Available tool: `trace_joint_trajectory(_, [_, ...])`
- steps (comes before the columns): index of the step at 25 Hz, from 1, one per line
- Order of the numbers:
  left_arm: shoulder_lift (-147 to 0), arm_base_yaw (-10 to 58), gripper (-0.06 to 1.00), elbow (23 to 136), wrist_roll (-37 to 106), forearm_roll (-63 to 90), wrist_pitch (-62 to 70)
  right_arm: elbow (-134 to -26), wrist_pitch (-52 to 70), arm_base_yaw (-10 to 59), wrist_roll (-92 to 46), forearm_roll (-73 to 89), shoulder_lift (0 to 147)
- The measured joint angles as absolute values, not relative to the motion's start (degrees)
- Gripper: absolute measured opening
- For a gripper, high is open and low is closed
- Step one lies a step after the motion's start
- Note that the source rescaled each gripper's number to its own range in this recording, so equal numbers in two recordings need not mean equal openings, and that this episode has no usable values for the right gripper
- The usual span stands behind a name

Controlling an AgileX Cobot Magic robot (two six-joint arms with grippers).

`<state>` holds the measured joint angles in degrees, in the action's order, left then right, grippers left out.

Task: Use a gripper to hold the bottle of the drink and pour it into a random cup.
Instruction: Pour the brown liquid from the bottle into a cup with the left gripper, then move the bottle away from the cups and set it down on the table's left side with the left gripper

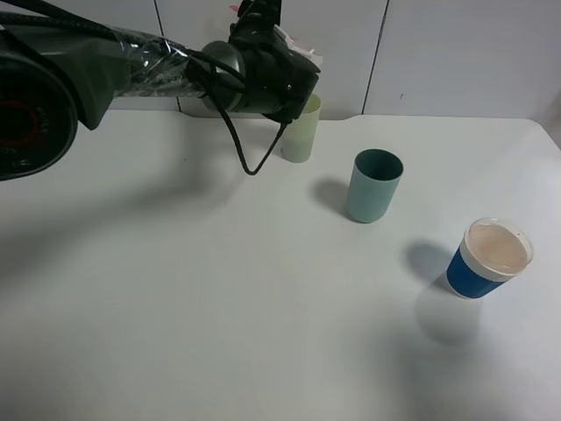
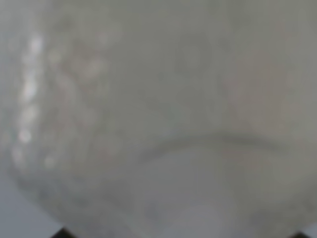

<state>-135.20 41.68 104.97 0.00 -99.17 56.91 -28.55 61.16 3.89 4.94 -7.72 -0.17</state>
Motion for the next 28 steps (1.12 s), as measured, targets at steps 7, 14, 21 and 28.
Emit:
trace_joint_trajectory(7, [-130.68,41.68,0.0,104.97,-6.9,-92.63,51.19,-28.55,61.16,3.89,4.94,-7.72,-0.17])
trace_joint_trajectory(14, [-125.24,41.68,0.0,104.97,-10.51,-79.14,48.68,-28.55,61.16,3.89,4.94,-7.72,-0.17])
trace_joint_trajectory(21, [-119.5,41.68,0.0,104.97,-11.48,-63.95,45.41,-28.55,61.16,3.89,4.94,-7.72,-0.17])
trace_joint_trajectory(28, [-115.68,41.68,0.0,104.97,-11.52,-52.17,43.34,-28.55,61.16,3.89,4.94,-7.72,-0.17])
